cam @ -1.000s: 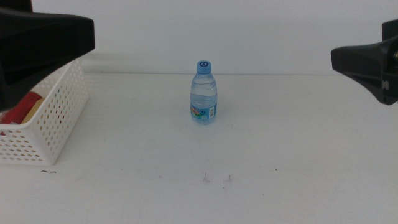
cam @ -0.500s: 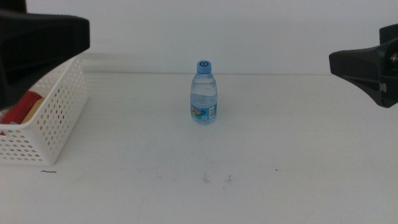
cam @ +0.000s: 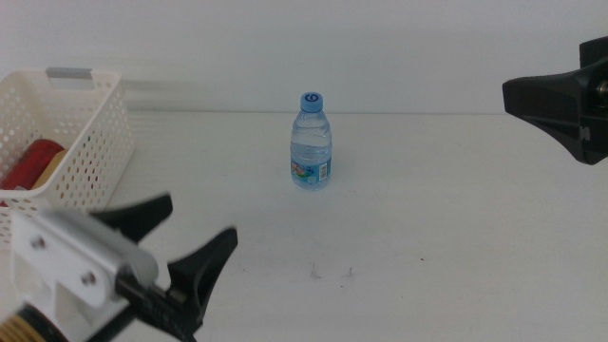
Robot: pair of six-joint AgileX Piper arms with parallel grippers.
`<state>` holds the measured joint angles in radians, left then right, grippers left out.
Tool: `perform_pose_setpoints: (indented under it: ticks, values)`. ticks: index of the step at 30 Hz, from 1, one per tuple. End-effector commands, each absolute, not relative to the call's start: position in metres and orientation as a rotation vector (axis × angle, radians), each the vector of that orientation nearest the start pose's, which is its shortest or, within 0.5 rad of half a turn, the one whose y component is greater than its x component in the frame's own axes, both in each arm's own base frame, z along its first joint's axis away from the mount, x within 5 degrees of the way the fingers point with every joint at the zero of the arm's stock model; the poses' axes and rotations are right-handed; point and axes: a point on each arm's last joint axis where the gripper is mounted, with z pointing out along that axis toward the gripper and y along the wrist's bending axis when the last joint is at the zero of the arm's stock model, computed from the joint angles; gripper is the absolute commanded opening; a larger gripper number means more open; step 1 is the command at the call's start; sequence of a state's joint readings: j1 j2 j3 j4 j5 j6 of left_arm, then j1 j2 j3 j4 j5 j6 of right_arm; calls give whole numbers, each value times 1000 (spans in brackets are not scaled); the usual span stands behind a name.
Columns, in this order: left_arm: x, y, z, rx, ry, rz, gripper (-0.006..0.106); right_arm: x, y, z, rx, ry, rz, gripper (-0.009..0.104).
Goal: Use arms to grab the bottles and put them into the dustbin to the left of the table.
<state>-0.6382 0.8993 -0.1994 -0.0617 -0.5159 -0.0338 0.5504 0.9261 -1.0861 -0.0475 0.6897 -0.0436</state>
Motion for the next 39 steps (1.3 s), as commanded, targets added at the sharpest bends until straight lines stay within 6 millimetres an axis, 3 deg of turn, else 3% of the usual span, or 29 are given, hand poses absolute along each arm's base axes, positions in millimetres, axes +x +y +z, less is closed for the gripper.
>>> perform_pose_setpoints:
  ticks: [1, 4, 10, 15, 27, 39]
  values:
    - [133, -92, 221, 372, 1616, -541, 94, 156, 91, 417, -603, 1918, 263, 88]
    - [138, -95, 208, 380, 1694, -522, 94, 156, 91, 417, -603, 1918, 263, 88]
    - [158, -105, 192, 393, 1649, -453, 94, 156, 91, 417, -603, 1918, 263, 88]
    - [195, -121, 169, 350, 1663, -402, 94, 156, 91, 417, -603, 1918, 263, 88]
    - [298, -183, 128, 307, 1677, -429, 94, 156, 91, 417, -603, 1918, 263, 88]
    - [349, -215, 100, 303, 1739, -426, 94, 156, 91, 417, -601, 1918, 263, 88]
